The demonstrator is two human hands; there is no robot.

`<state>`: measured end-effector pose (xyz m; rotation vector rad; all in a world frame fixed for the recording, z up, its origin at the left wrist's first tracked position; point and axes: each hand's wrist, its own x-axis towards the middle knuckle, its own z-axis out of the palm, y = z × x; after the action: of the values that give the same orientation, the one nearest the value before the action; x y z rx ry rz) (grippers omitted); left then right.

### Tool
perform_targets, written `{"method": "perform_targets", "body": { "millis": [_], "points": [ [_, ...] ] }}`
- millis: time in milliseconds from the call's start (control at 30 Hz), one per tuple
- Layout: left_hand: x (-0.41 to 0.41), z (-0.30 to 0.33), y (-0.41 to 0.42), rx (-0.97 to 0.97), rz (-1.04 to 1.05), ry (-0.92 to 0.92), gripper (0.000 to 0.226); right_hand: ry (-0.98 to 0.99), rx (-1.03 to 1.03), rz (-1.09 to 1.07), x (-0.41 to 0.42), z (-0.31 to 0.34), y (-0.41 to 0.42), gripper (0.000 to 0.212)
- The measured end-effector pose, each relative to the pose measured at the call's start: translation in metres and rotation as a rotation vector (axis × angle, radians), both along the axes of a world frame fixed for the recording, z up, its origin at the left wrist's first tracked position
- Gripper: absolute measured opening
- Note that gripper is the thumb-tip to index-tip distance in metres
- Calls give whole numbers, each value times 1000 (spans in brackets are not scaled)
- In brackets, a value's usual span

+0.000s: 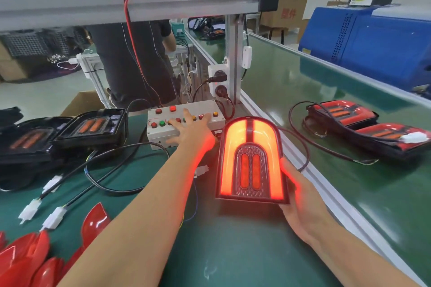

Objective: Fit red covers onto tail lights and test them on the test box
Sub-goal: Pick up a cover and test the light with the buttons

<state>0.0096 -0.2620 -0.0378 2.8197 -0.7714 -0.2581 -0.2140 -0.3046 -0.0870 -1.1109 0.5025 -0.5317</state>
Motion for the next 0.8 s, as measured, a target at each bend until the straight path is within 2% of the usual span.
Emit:
{"method": "perform_targets", "body": {
  "millis": [267,500,800],
  "points": [
    [-1,1,1,4,3,17,83,18,-22,4,-1,2,2,43],
    [1,2,2,37,-1,-13,82,24,-31,0,-1,3,2,38],
    [12,-3,2,102,-135,-226,69,45,-24,20,-2,0,-2,44]
  ]
}}
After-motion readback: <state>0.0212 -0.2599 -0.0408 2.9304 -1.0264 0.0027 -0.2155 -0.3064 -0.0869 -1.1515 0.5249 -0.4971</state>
